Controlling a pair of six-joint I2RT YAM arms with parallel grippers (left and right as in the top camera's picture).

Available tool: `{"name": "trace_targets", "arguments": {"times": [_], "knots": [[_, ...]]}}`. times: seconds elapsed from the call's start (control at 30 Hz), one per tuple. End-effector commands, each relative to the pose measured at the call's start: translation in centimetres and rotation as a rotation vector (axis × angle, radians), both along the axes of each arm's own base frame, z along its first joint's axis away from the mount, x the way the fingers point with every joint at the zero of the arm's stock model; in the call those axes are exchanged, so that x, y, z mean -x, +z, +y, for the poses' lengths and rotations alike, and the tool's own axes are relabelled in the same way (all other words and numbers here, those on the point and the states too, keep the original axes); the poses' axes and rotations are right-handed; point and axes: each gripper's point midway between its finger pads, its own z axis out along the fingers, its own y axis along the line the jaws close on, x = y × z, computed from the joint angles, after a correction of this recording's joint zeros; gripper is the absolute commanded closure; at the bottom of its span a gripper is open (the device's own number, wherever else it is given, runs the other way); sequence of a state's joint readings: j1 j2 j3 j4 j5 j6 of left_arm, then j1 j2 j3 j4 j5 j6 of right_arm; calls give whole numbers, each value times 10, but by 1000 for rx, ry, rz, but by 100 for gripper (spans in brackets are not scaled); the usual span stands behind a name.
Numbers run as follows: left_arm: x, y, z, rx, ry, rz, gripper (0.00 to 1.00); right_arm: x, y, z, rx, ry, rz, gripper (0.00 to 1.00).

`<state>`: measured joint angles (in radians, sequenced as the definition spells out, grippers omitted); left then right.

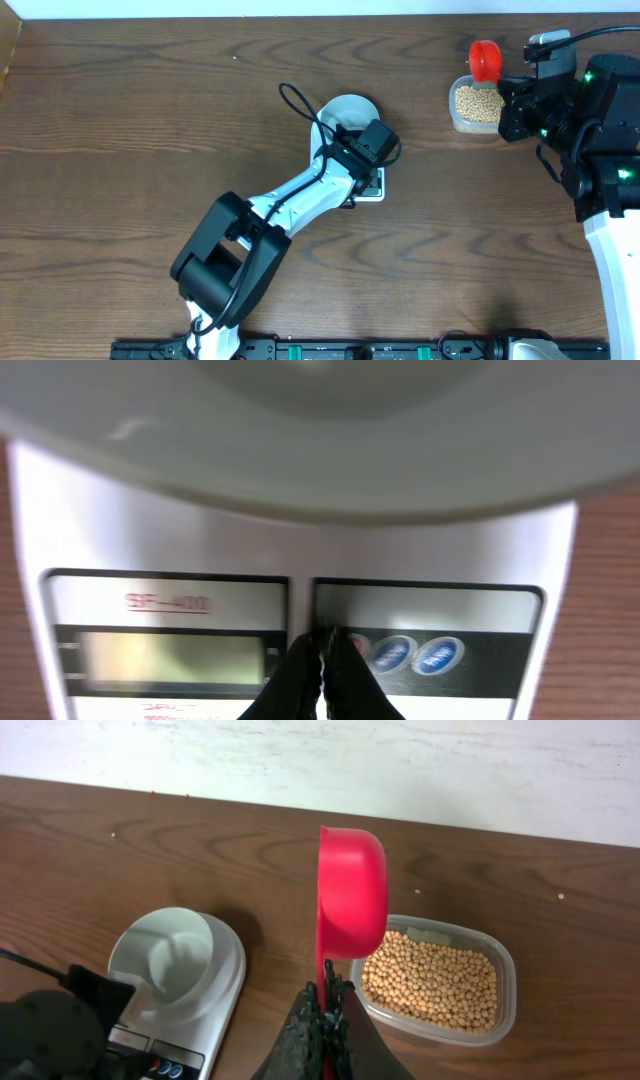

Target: Scoop item into bowl and weigh 50g on scale

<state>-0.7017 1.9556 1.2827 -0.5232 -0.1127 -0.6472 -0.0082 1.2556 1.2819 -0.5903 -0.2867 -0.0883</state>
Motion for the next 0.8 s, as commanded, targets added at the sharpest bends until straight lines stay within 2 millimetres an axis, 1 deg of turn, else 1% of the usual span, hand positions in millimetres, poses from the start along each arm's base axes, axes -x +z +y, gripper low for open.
{"name": "trace_targets", "arguments": {"times": [0.0, 0.07, 0.13, 0.17, 0.23, 0.33, 0.4, 0.57, 0.67, 0.77], "knots": [[-5, 22, 14, -19, 6, -58, 93, -1, 11, -3, 16, -4, -29, 99], [-8, 39, 13, 4, 1, -95, 93, -1, 11, -3, 20, -2, -30, 99], [-10, 52, 12, 13, -14, -124, 93, -1, 11, -3, 20, -2, -31, 99], [-10, 57, 12, 15, -27, -135, 93, -1, 11, -3, 20, -2, -31, 99], [-9, 59, 13, 9, -38, -134, 93, -1, 11, -3, 20, -2, -31, 99], [-3, 53, 17, -14, -39, -105, 93, -1, 11, -3, 20, -2, -31, 99], [-1, 48, 17, -24, -45, -91, 93, -1, 11, -3, 20, -2, -31, 99], [10, 34, 6, -46, -85, -65, 93, -1, 11, -3, 23, -1, -32, 99], [16, 23, -1, -78, -148, -45, 93, -1, 11, -3, 33, 5, -36, 99], [19, 16, 0, -103, -164, -35, 93, -1, 11, -3, 48, 14, -41, 99]]}}
